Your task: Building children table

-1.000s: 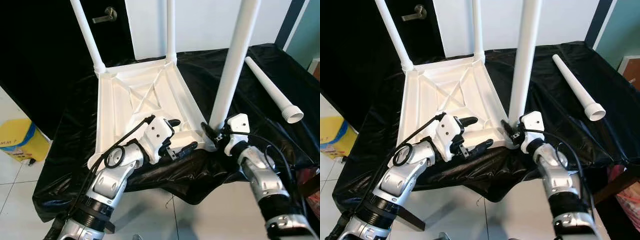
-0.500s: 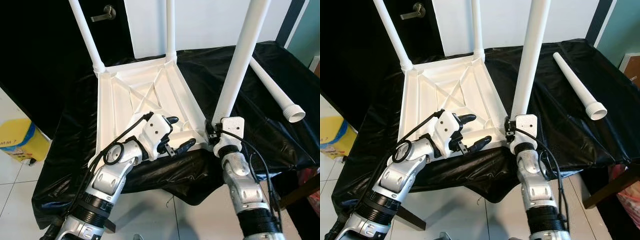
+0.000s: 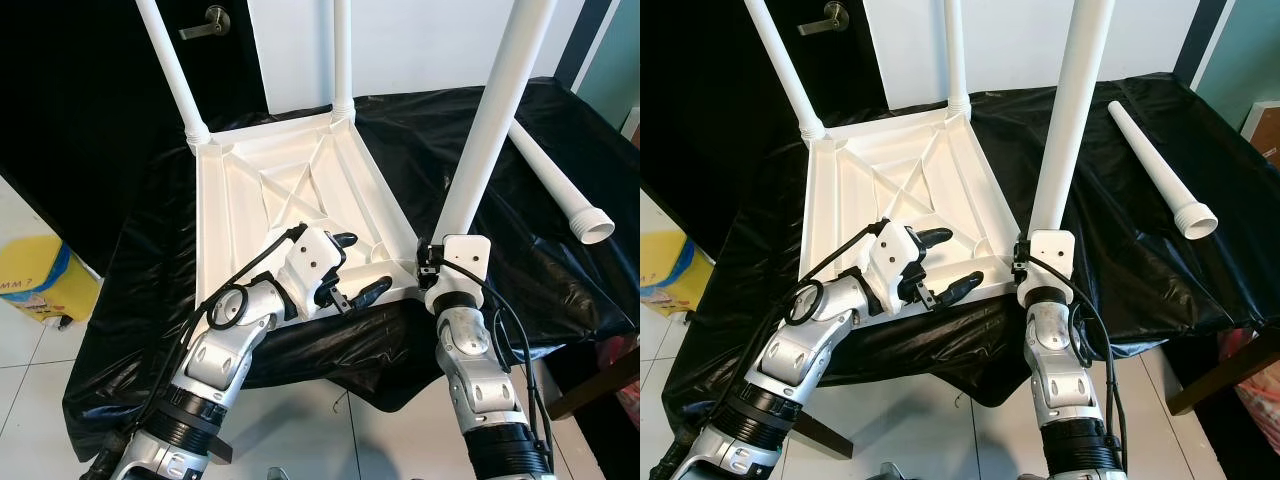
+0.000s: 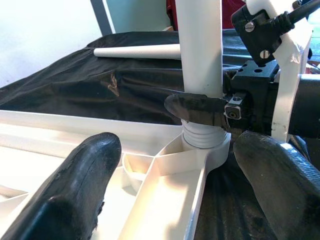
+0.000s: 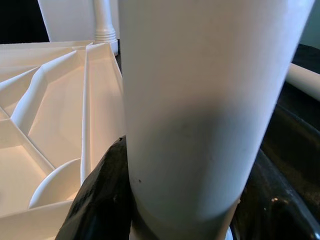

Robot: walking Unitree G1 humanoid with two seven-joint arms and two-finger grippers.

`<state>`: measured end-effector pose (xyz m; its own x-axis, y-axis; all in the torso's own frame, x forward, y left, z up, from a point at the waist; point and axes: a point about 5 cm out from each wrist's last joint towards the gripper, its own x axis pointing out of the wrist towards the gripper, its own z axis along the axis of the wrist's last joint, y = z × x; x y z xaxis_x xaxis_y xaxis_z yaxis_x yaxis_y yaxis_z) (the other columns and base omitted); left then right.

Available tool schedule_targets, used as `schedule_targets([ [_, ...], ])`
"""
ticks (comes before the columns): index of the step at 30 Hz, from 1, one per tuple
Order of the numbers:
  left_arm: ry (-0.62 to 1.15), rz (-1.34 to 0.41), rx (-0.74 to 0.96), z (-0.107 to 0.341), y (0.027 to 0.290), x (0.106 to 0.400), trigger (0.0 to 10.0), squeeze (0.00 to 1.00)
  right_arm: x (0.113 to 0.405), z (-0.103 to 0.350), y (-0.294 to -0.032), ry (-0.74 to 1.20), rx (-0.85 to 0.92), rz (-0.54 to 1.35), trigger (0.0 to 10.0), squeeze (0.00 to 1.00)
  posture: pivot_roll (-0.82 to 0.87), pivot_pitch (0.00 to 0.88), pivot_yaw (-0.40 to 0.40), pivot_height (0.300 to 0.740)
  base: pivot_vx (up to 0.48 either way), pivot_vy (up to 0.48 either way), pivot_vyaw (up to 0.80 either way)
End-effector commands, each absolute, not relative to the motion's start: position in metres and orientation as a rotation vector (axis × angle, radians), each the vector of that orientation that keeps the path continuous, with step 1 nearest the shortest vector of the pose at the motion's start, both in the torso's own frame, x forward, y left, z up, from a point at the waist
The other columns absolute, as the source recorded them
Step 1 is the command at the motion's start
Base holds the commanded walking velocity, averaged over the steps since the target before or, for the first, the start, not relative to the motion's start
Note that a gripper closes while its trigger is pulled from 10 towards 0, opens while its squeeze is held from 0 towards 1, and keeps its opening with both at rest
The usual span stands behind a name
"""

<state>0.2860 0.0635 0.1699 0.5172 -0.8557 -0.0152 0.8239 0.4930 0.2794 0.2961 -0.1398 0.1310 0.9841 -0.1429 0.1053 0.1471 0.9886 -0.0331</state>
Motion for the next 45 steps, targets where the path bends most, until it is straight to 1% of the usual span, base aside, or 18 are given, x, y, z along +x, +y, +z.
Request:
schedule_targets([
  [1,-0.126,-1.014,0.262,0.170,0.066,0.285,10.0,0.00,0.296,0.133,-0.147,-0.103,-0.050,-0.165,10.0,0.00,-0.12,0.027,0.037,0.740,0.000,0.000,0.00],
  [2,-0.126,-1.014,0.262,0.170,0.066,0.285,10.0,0.00,0.296,0.133,-0.147,-0.103,-0.050,-0.165,10.0,0.00,-0.12,0.027,0.037,0.740,0.000,0.000,0.00],
  [3,-0.126,-1.011,0.262,0.169,0.066,0.285,10.0,0.00,0.296,0.135,-0.147,-0.110,-0.048,-0.156,10.0,1.00,-0.12,0.027,0.035,0.740,0.000,0.000,0.00],
  [13,-0.130,-1.005,0.258,0.170,0.066,0.283,10.0,0.00,0.296,0.147,-0.154,-0.189,-0.038,0.061,10.0,1.00,-0.12,0.030,0.030,0.740,0.000,0.000,0.00],
  [15,-0.130,-1.007,0.260,0.170,0.067,0.283,10.0,0.00,0.294,0.147,-0.159,-0.181,-0.057,0.184,10.0,1.00,-0.12,0.029,0.031,0.740,0.000,0.000,0.00],
  [16,-0.130,-1.007,0.260,0.170,0.067,0.283,10.0,0.00,0.294,0.147,-0.159,-0.181,-0.057,0.184,10.0,1.00,-0.12,0.029,0.031,0.740,0.000,0.000,0.00],
  [19,-0.130,-1.009,0.263,0.170,0.067,0.282,10.0,0.00,0.293,0.144,-0.165,-0.151,-0.059,0.295,10.0,1.00,-0.12,0.027,0.032,0.740,0.000,0.000,0.00],
  [20,-0.131,-1.009,0.264,0.171,0.067,0.283,10.0,0.00,0.293,0.143,-0.167,-0.137,-0.063,0.354,10.0,0.62,-0.12,0.030,0.033,0.740,0.000,0.000,0.00],
  [21,-0.131,-1.010,0.264,0.171,0.067,0.283,10.0,0.00,0.294,0.143,-0.167,-0.127,-0.082,0.422,10.0,0.00,-0.12,0.028,0.035,0.740,0.000,0.000,0.00],
  [23,-0.131,-1.010,0.264,0.171,0.067,0.283,10.0,0.00,0.294,0.143,-0.167,-0.127,-0.082,0.422,10.0,0.00,-0.12,0.028,0.035,0.740,0.000,0.000,0.00],
  [24,-0.131,-1.011,0.265,0.171,0.067,0.283,10.0,0.00,0.295,0.141,-0.167,-0.107,-0.092,0.492,10.0,0.00,-0.12,0.026,0.035,0.740,0.000,0.000,0.00],
  [27,-0.132,-1.013,0.266,0.172,0.067,0.283,10.0,0.00,0.298,0.140,-0.167,-0.095,-0.120,0.549,10.0,0.00,-0.12,0.024,0.035,0.740,0.000,0.000,0.00],
  [29,-0.134,-1.016,0.267,0.172,0.066,0.284,10.0,0.00,0.309,0.137,-0.167,-0.058,-0.157,0.620,10.0,0.00,-0.12,0.018,0.030,0.740,0.000,0.000,0.00],
  [32,-0.136,-1.016,0.268,0.173,0.066,0.284,10.0,0.00,0.314,0.137,-0.168,-0.044,-0.173,0.639,10.0,0.00,-0.11,0.011,0.025,0.740,0.000,0.000,0.00],
  [33,-0.139,-1.014,0.270,0.174,0.066,0.284,10.0,0.00,0.319,0.136,-0.168,-0.031,-0.181,0.650,4.2,0.00,-0.11,0.007,0.022,0.740,0.000,0.000,0.00],
  [34,-0.139,-1.014,0.270,0.174,0.066,0.284,10.0,0.00,0.319,0.136,-0.168,-0.031,-0.181,0.650,4.2,0.00,-0.11,0.007,0.022,0.740,0.000,0.000,0.00],
  [35,-0.141,-1.010,0.272,0.174,0.067,0.284,10.0,0.00,0.323,0.135,-0.168,-0.022,-0.187,0.658,0.0,0.00,-0.10,0.001,0.017,0.740,0.000,0.000,0.00],
  [45,-0.139,-0.979,0.283,0.173,0.071,0.284,10.0,0.00,0.325,0.122,-0.176,0.042,-0.209,0.703,0.0,0.00,-0.09,0.000,0.003,0.740,0.000,0.000,0.00],
])
